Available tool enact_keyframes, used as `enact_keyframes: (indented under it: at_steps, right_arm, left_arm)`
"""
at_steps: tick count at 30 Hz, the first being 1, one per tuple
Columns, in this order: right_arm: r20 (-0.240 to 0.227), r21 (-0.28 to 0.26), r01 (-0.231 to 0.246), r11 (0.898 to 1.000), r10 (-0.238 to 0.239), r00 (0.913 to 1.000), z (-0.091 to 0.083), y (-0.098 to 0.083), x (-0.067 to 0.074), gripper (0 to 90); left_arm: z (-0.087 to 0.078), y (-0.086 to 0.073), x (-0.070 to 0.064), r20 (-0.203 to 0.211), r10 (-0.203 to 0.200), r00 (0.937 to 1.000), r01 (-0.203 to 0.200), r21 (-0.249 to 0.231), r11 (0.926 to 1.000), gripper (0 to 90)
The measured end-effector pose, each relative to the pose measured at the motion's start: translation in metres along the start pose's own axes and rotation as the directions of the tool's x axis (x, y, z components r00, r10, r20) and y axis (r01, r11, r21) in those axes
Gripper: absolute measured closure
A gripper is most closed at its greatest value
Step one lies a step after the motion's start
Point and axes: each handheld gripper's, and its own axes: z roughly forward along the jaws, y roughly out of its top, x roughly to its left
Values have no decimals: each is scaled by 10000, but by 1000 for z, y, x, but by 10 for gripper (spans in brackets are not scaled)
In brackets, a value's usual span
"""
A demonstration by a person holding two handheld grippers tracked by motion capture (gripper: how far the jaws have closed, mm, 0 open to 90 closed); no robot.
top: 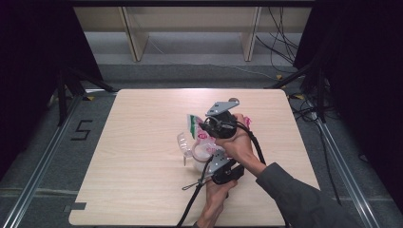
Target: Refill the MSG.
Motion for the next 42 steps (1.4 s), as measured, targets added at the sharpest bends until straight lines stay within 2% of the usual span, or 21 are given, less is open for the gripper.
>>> enact_keyframes:
  at_steps: [3, 6, 7, 9, 10, 12, 13, 19, 20, 22, 23, 25, 27, 28, 30, 31, 32, 34, 36, 39, 42]
  right_arm:
    - [-50, -12, 12, 10000, -12, 10000, 1, 0, -1, 900]
    - [70, -157, 110, 9998, -109, 9999, 0, 2, 0, 900]
    - [-3, -142, 29, 9999, -29, 10000, 0, 2, 0, 900]
    - [-12, -19, 74, 10000, -74, 10000, 1, 2, 1, 900]
    - [12, -31, 225, 9997, -225, 9997, 2, 2, 1, 900]
    - [25, 12, 144, 9999, -144, 9999, 1, 2, 0, 900]
    - [53, -110, -28, 9999, 29, 10000, 1, 2, 1, 900]
    - [55, -29, -5, 10000, 5, 10000, 0, 2, 1, 900]
    - [150, -88, 166, 9998, -164, 9998, 1, 2, 1, 900]
    - [-26, 133, -22, 9999, 23, 10000, 1, 2, 1, 900]
    - [-22, 100, 204, 9997, -204, 9998, 1, 2, 0, 900]
    - [23, 45, 218, 9998, -218, 9998, 0, 3, 1, 900]
    - [-22, -10, 25, 10000, -25, 10000, 0, 3, 2, 900]
    - [91, -61, 210, 9998, -210, 9997, 1, 2, 2, 900]
    - [29, 71, 290, 9996, -290, 9996, 3, 2, 2, 900]
    - [35, 136, 89, 9999, -89, 10000, 2, 2, 3, 900]
    - [-1, 26, 33, 10000, -33, 10000, 2, 3, 2, 900]
    - [-3, -2, 63, 10000, -63, 10000, 1, 2, 2, 900]
    - [-31, 149, 255, 9996, -255, 9997, 3, 2, 2, 900]
    - [10, 8, 59, 10000, -59, 10000, 3, 2, 2, 900]
    - [139, 72, 218, 9997, -219, 9997, 4, 1, 3, 900]
  left_arm:
    - [1, 0, -1, 51, -158, 9999, 159, -198, 9997, 741]
    - [-1, 2, 0, -60, -18, 10000, 17, -98, 10000, 741]
    - [0, 2, -1, 49, -288, 9996, 290, -314, 9991, 741]
    - [0, 2, -2, 120, -269, 9996, 273, -319, 9991, 741]
    - [-1, 2, 0, 63, 0, 10000, 1, -131, 9999, 740]
    - [-1, 1, -1, -54, -144, 9999, 143, -199, 9997, 741]
    - [-2, 2, 0, -66, -4, 10000, 4, -91, 10000, 741]
    - [-1, 2, 0, 51, 12, 10000, -11, -121, 9999, 741]
    - [0, 1, -1, 84, -185, 9998, 188, -297, 9994, 741]
    - [-1, 2, 0, 46, 13, 10000, -13, -79, 10000, 740]
    - [-1, 2, 0, 67, -8, 10000, 9, -111, 9999, 741]
    - [0, 2, -3, 118, -357, 9993, 363, -496, 9981, 741]
    - [0, 2, -2, 105, -310, 9995, 314, -401, 9987, 741]
    - [-2, 2, 0, 36, 22, 10000, -22, -93, 10000, 741]
    - [0, 1, -2, 76, -295, 9995, 298, -441, 9986, 741]
    - [-4, 2, 0, -231, 143, 9996, -139, 141, 9998, 741]
    - [-5, 2, 0, -291, 139, 9995, -133, 201, 9997, 742]
    - [-4, 2, 0, -224, 109, 9997, -106, 153, 9998, 742]
    - [0, 0, -3, -46, -384, 9993, 382, -396, 9985, 741]
    - [-2, 2, -3, -156, -360, 9992, 356, -258, 9990, 742]
    - [-2, 1, -3, -166, -345, 9993, 341, -224, 9992, 742]
